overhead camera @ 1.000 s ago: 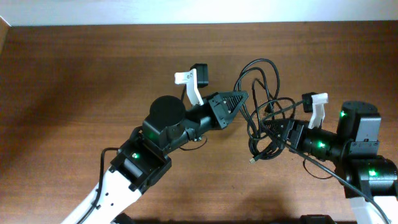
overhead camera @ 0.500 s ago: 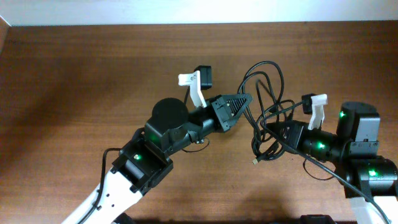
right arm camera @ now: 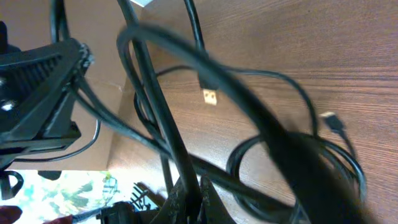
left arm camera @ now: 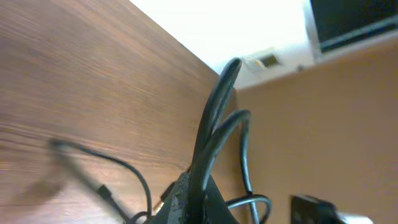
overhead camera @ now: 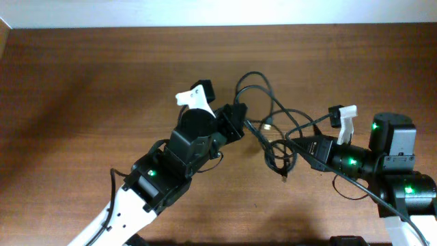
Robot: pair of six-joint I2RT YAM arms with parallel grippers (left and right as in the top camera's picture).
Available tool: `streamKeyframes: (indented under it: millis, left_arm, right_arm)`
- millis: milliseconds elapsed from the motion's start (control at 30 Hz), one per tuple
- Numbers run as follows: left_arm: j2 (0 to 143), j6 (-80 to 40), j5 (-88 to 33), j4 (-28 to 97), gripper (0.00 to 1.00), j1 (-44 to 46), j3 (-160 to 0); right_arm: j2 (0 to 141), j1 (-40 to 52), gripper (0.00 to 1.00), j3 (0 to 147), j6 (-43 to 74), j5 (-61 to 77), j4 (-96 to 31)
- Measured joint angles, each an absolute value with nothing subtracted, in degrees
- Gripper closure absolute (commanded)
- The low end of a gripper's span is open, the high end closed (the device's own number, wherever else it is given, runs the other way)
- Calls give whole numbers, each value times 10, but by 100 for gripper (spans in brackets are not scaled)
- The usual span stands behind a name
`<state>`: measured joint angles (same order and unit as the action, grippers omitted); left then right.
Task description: Untangle cables
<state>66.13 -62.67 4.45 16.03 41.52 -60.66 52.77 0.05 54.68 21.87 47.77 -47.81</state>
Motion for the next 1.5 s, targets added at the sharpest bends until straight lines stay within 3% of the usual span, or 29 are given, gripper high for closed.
streamKeyframes:
  millis: [500,1067,1500]
  left_arm:
    - [661,-481,153,223,100,417,-607]
    - [661,-439,189,262,100,417,-607]
    - [661,-249,245,375,100,417,-607]
  right_arm:
    - [528,1,96,547,218,482,-478]
    - [528,1,96,547,218,482,-477]
    - [528,2,96,547,218,490,-463]
